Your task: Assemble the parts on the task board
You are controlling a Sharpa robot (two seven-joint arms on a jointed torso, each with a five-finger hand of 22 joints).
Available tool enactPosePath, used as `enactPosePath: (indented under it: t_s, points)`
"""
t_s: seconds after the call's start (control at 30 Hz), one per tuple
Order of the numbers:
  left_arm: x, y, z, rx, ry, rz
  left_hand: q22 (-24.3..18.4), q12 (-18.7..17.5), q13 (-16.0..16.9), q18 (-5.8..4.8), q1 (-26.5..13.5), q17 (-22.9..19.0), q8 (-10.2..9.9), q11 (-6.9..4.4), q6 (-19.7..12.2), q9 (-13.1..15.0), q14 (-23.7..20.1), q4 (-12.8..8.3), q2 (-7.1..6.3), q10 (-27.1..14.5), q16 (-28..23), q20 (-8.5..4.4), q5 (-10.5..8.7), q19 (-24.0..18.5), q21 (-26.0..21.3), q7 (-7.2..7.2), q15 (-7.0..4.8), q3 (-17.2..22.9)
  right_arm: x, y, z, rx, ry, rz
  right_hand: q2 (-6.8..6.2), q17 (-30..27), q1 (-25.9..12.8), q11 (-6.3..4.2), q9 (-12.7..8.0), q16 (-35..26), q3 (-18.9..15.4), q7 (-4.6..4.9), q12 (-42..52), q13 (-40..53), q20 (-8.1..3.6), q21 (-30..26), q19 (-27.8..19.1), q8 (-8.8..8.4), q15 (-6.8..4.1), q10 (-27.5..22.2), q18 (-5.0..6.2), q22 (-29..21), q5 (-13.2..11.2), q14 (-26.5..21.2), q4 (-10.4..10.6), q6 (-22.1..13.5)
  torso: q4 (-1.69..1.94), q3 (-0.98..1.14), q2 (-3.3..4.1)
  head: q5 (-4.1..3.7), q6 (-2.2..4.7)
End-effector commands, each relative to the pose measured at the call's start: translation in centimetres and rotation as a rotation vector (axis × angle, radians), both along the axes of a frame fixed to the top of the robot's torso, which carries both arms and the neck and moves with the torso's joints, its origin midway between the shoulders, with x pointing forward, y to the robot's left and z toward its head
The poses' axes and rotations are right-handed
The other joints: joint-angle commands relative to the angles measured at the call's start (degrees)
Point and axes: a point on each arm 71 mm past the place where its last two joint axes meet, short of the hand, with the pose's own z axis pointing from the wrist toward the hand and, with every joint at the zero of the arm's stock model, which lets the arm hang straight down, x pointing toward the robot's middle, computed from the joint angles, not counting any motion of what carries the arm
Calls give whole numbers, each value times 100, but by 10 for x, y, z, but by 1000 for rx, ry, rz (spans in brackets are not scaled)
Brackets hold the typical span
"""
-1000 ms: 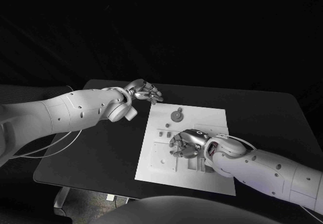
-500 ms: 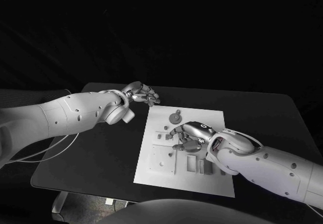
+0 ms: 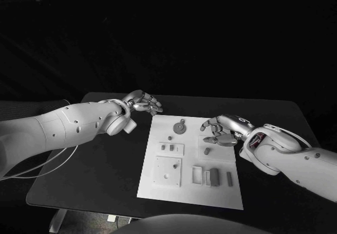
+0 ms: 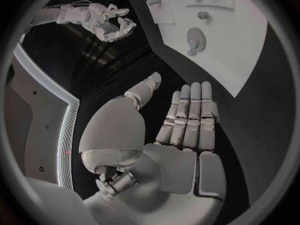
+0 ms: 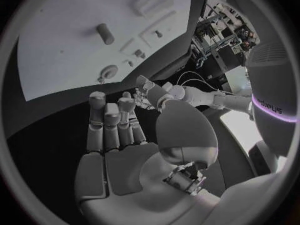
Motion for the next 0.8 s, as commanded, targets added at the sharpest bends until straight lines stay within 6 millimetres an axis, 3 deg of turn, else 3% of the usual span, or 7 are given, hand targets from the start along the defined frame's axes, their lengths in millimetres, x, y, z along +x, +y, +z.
enactPosePath:
  t_s: [0.03,0.13,0.33,0.47,0.63,0.8]
  points:
    - [0,-2,2,-13,-12,-8,-7,-37,-9,112,29,9,38,5,-6,-7,-11,-7,6,33,-23,19,-33,-38,-31,-12,20,-19,0,-4,-2,0,18,-5,-69,-10,-39,5,2,31,-47,102,23,-13,-23,20,43,35,-6,52,149,-2,20,35,15,-59,-12,5,3,5,23]
    - [1,-2,2,-13,-12,-7,-6,-37,-10,112,29,10,38,4,-6,-8,-11,-7,4,34,-24,19,-33,-38,-32,-12,21,-20,-1,-11,-7,-52,2,2,-144,-17,-113,12,-13,21,-85,110,14,-25,-24,12,37,14,-3,45,149,-9,18,30,33,-98,-11,16,7,22,18]
    - [1,0,2,-11,-13,-4,-6,-37,-10,112,29,12,40,4,-5,-9,-12,-6,1,38,-26,21,-33,-39,-33,-9,21,-21,-8,-20,-30,-103,22,0,-274,-29,-316,57,-73,4,-250,158,-5,-49,-25,-14,4,-79,37,4,149,-25,12,-1,58,-273,-5,3,7,31,22]
    - [1,0,2,-11,-13,-3,-5,-37,-10,112,29,13,41,3,-4,-9,-11,-5,2,39,-27,21,-33,-38,-34,-8,22,-21,-7,-20,-42,-121,28,-11,-328,-32,-377,93,-119,3,-320,196,-4,-58,-30,-25,-5,-147,70,-19,149,-36,16,-15,68,-400,5,9,9,25,14]
    - [1,0,2,-11,-12,-4,-4,-38,-11,112,27,15,42,3,-4,-10,-11,-3,2,41,-29,22,-33,-38,-34,-5,22,-21,-6,-20,-55,-126,30,-25,-301,-85,-351,115,-142,-93,-310,217,-151,-161,-25,-91,-61,-159,95,-123,149,-74,21,-83,68,-440,19,1,9,7,10]
    - [1,1,2,-10,-11,-3,-4,-39,-12,112,25,17,42,3,-4,-11,-10,0,2,43,-30,22,-33,-38,-35,-3,23,-22,-8,-16,-61,-121,38,-19,-190,-237,-183,84,-150,-287,-299,193,-492,-472,5,-154,-101,-104,68,-127,149,-120,16,-97,-7,-381,16,-1,10,3,1]
